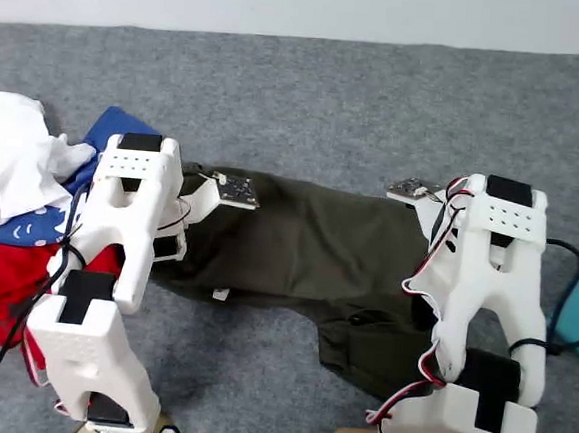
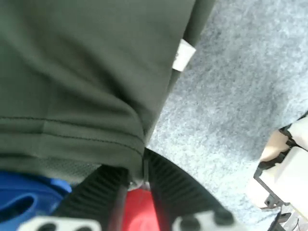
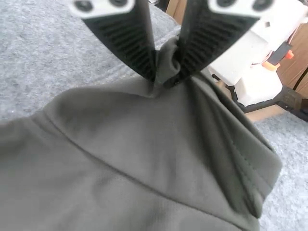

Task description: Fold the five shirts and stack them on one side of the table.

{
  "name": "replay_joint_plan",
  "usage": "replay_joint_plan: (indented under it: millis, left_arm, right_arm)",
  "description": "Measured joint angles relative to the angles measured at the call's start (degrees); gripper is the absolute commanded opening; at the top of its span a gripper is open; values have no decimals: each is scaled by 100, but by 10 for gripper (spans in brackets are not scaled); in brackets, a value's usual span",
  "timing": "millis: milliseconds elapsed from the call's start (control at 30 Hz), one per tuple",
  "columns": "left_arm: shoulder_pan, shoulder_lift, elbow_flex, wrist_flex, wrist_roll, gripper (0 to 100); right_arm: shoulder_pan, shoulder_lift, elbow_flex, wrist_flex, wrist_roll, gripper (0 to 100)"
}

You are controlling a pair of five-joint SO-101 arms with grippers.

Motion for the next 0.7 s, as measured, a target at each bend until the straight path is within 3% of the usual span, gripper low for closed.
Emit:
replay_joint_plan:
  millis: [167,267,500,700]
  left_arm:
    - [-35,0,9,0,0,112]
    - [-35,0,9,0,0,126]
    - [-35,0,9,0,0,148]
    - [-123,0,-114,0,0,148]
  right_arm:
    - [0,0,0,0,0,16]
    - [0,0,0,0,0,28]
    - [0,0,0,0,0,272]
    - [0,0,0,0,0,278]
